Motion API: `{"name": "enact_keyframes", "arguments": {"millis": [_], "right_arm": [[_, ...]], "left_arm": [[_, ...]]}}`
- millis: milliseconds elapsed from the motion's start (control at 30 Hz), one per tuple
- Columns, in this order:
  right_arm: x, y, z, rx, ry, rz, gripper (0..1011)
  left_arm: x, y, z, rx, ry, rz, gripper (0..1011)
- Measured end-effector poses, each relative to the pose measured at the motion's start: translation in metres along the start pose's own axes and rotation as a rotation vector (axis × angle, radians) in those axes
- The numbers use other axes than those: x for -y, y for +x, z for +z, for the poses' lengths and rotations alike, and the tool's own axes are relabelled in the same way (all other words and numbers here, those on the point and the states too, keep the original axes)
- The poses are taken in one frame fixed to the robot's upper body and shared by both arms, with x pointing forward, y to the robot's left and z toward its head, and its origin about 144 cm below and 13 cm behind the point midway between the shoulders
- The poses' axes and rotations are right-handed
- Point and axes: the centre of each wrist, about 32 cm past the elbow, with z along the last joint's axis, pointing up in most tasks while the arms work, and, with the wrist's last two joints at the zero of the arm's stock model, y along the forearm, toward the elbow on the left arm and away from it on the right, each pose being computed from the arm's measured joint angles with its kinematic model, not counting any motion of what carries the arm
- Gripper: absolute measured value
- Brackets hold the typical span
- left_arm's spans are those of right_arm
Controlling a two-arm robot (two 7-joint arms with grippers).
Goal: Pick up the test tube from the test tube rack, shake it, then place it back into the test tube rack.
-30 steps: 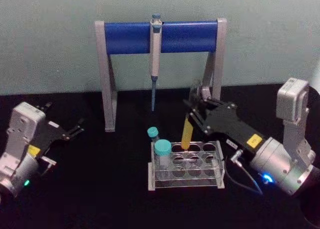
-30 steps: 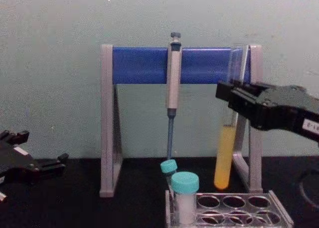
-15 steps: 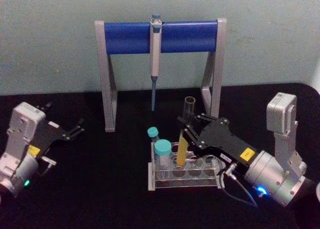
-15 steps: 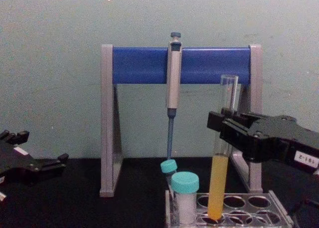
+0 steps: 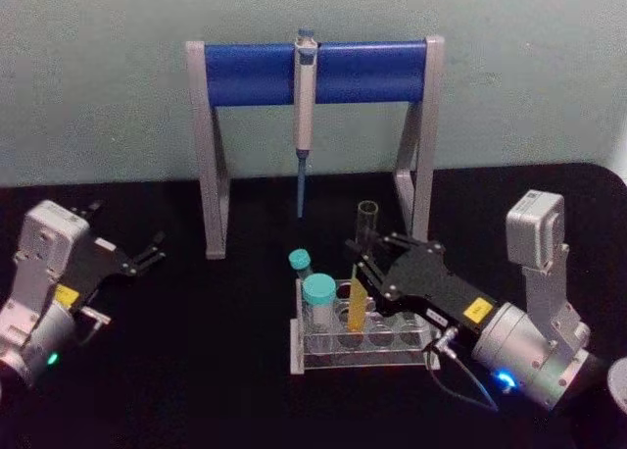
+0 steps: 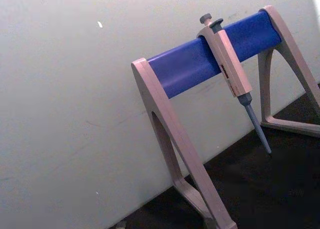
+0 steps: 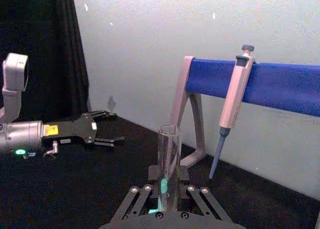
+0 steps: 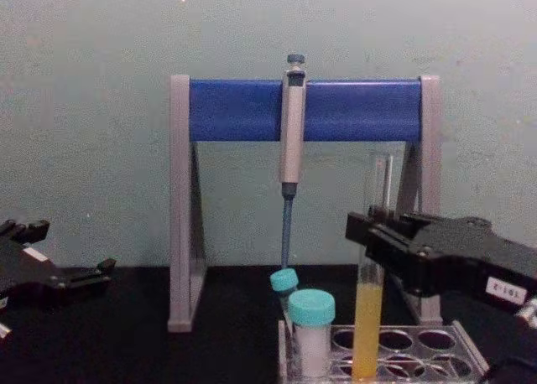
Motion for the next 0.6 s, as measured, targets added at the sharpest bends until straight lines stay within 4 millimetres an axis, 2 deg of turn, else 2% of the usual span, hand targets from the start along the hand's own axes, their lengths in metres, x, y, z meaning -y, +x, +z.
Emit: {"name": "enact_keyframes", "arguments": {"millis": [600], "right_arm": [[-0.003,-0.001,-0.012,-0.022,-0.042,-0.011,225]], "left_arm": [[0.000,0.000,0.000,0.000,0.000,0.000,1001]]}}
